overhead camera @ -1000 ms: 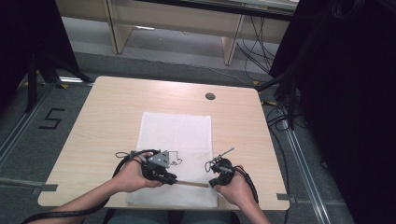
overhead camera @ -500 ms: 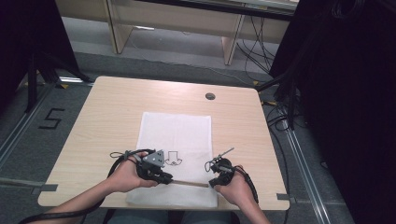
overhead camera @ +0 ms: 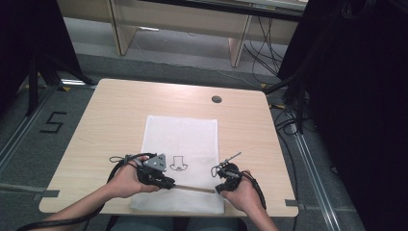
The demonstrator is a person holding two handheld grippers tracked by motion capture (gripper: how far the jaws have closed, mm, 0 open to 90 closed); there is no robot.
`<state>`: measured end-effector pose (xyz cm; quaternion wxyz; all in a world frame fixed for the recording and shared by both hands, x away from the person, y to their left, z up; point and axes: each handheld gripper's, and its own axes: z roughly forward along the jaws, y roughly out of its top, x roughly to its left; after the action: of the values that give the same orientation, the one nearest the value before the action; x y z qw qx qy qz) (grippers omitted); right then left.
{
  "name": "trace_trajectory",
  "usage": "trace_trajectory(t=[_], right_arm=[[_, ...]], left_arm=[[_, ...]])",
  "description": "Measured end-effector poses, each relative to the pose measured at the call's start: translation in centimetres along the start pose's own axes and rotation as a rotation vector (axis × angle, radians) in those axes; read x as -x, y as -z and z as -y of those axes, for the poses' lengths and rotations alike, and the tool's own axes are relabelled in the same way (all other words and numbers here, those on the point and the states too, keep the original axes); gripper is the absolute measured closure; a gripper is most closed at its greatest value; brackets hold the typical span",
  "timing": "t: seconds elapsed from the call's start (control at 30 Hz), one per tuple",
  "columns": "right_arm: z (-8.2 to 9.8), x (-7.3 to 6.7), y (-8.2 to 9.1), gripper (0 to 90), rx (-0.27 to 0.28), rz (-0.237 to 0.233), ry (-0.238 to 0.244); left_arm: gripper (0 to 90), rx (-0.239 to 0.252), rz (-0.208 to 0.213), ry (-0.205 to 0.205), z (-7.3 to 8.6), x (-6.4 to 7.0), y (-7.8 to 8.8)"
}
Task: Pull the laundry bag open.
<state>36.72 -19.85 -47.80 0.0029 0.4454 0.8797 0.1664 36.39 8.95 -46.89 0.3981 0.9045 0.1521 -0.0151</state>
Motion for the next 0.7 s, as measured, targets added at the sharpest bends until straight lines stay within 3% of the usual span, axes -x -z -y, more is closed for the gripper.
trace_trajectory(t=[0.1,0.23,0.33,0.4,0.43,0.7], right_arm=[[-0.03,0.03,0.03,90.0,-0.006,-0.006,-0.002],[-0.01,0.08,0.02,90.0,-0.002,-0.006,-0.004],[-0.05,-0.02,0.02,90.0,-0.011,-0.003,-0.013],[-0.09,0.07,-0.05,90.0,-0.004,0.004,0.006],[-0.07,-0.04,0.0,90.0,-0.007,0.0,-0.003],[-0.05,-0.03,0.02,90.0,-0.011,-0.002,-0.014]], left_arm=[[82.1,-0.017,-0.009,-0.009,0.09,-0.14,0.24],[82.1,-0.002,-0.008,0.013,0.55,-0.41,0.7],[82.1,-0.01,-0.009,0.01,0.64,-0.4,0.71],[82.1,-0.008,-0.01,-0.011,0.5,-0.43,0.71],[82.1,0.001,-0.007,0.014,0.56,-0.36,0.68],[82.0,-0.001,-0.004,0.018,0.67,-0.49,0.68]])
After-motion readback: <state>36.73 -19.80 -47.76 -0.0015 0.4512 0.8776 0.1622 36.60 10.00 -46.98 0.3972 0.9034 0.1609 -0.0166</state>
